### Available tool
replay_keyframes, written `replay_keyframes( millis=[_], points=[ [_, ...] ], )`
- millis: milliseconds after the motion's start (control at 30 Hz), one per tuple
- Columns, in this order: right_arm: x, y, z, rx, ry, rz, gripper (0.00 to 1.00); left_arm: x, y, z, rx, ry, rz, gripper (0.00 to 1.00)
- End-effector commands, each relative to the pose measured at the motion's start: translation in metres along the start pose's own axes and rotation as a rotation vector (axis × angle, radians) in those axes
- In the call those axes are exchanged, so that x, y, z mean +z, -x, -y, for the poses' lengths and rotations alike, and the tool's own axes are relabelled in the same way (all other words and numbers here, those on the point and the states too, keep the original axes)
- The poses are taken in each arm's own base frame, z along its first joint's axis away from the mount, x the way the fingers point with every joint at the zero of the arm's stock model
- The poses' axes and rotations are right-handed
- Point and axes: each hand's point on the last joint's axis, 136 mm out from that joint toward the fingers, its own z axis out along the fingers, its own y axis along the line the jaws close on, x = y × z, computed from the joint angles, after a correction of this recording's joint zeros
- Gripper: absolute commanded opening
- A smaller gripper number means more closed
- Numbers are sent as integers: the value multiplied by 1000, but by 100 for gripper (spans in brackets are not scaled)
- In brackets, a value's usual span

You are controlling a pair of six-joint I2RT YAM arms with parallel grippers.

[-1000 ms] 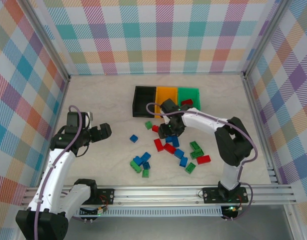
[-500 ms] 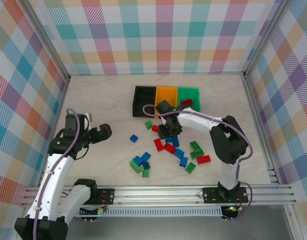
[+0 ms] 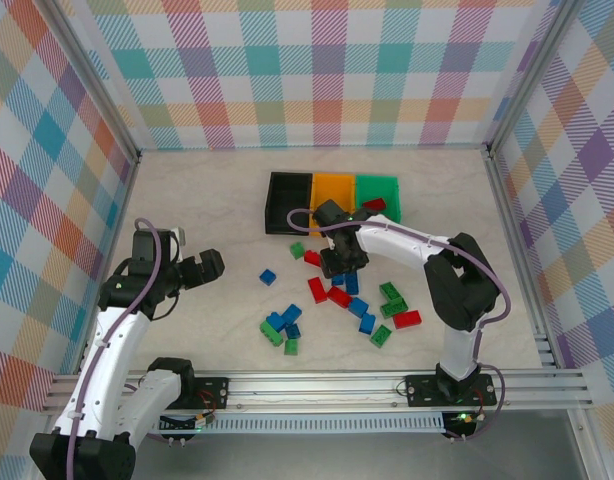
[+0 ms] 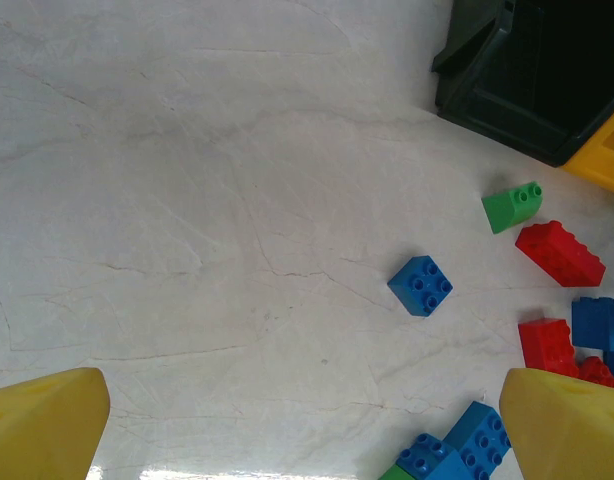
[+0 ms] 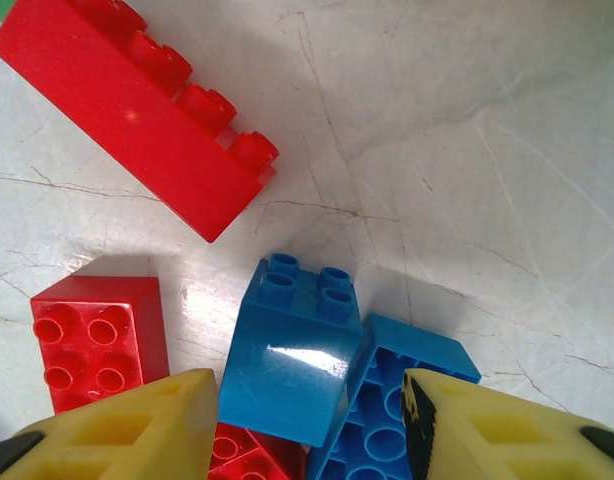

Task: Sort the legos into containers by color
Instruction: Pick up the lego from the center of the table.

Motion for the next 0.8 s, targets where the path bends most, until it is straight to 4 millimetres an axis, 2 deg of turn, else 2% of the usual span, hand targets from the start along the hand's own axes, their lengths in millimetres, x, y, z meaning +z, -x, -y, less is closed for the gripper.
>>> replay_keyframes(
  millis=[0, 333, 400, 467, 500, 600, 767],
  points=[
    [-2, -1, 2, 5, -9, -15, 53, -6, -2, 1, 6, 1, 2, 100],
    [27, -4, -12, 23, 39, -74, 51, 2, -3, 3, -1, -12, -19, 100],
    [30, -5, -13, 19, 36, -80, 47, 2, -3, 3, 0, -11, -16, 100],
    [31, -5, -12, 20, 37, -82, 36, 2, -3, 2, -3, -11, -16, 100],
    [30, -4, -13, 17, 36, -79, 32, 2, -3, 3, -1, -11, -16, 100],
    [24, 2, -11, 8, 25, -60, 30, 3, -4, 2, -3, -10, -17, 100],
    [-4, 26, -9, -6, 17, 20, 28, 4, -4, 3, -4, -17, -21, 100]
  ],
)
